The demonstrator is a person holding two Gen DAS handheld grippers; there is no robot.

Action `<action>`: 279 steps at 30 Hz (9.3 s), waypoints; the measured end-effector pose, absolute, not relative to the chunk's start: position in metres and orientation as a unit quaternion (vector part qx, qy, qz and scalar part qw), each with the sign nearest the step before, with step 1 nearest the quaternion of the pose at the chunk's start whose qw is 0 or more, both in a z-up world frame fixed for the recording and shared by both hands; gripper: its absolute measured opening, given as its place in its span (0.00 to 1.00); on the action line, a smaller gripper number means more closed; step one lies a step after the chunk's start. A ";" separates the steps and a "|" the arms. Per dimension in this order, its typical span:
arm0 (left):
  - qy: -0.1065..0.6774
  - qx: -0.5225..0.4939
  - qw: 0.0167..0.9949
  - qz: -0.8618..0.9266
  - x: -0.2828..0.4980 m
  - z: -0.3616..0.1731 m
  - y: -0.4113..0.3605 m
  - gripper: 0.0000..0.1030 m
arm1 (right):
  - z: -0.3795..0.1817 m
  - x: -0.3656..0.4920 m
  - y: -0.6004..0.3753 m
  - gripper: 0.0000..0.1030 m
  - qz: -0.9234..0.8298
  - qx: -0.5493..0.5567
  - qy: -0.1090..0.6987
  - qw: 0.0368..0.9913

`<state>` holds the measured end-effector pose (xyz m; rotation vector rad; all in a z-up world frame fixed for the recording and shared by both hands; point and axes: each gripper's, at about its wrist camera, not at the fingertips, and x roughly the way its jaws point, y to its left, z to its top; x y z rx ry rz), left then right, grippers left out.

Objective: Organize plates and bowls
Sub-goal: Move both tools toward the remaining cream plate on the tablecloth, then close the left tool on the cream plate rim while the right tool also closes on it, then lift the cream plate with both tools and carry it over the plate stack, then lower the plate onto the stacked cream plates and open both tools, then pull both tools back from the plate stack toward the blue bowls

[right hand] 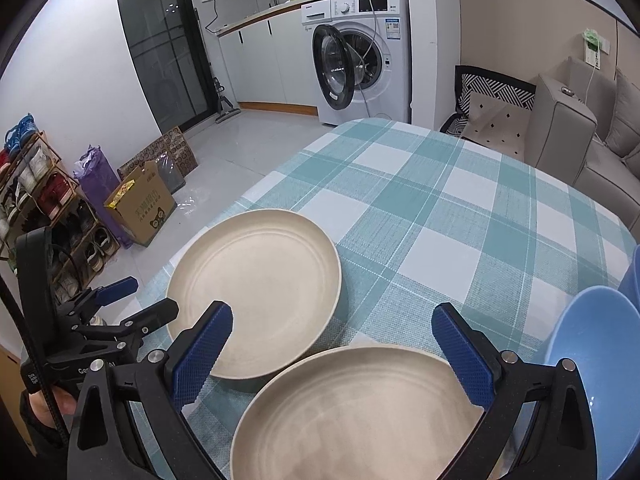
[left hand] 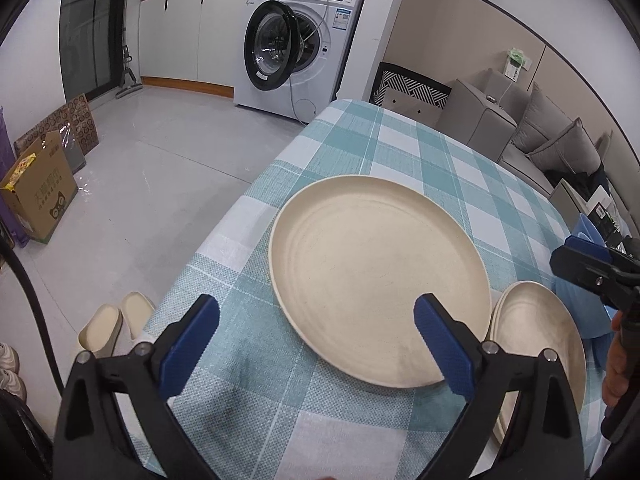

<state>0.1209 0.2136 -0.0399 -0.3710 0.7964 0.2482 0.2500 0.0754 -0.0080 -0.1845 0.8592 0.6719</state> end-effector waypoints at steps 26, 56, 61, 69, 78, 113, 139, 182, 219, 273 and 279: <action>0.391 -0.203 0.890 0.114 0.125 -0.064 0.221 0.69 | -0.061 0.283 0.105 0.78 0.305 -0.108 0.454 0.830; 0.395 -0.197 0.890 0.111 0.124 -0.068 0.221 0.31 | -0.085 0.282 0.126 0.21 0.303 -0.154 0.463 0.819; 0.397 -0.185 0.892 0.116 0.125 -0.067 0.218 0.27 | -0.083 0.277 0.130 0.18 0.297 -0.180 0.450 0.823; 0.391 -0.172 0.896 0.124 0.124 -0.064 0.216 0.24 | -0.082 0.274 0.129 0.17 0.293 -0.182 0.441 0.829; 0.391 -0.168 0.896 0.128 0.124 -0.063 0.214 0.24 | -0.082 0.268 0.128 0.17 0.293 -0.184 0.427 0.836; 0.370 -0.156 0.911 0.093 0.115 -0.032 0.185 0.24 | -0.047 0.254 0.086 0.17 0.278 -0.160 0.412 0.853; 0.370 -0.125 0.919 0.051 0.113 -0.016 0.138 0.24 | -0.015 0.217 0.021 0.17 0.252 -0.132 0.395 0.873; 0.391 -0.052 0.919 0.000 0.105 -0.012 0.073 0.25 | -0.021 0.156 -0.058 0.19 0.205 -0.104 0.393 0.890; 0.420 -0.011 0.907 -0.008 0.105 -0.034 0.045 0.27 | -0.054 0.131 -0.073 0.21 0.174 -0.117 0.391 0.896; 0.413 0.012 0.910 -0.019 0.100 -0.024 0.038 0.98 | -0.052 0.118 -0.070 0.83 0.187 -0.145 0.360 0.903; 0.410 0.001 0.912 -0.037 0.098 -0.016 0.038 1.00 | -0.041 0.118 -0.077 0.99 0.216 -0.109 0.351 0.904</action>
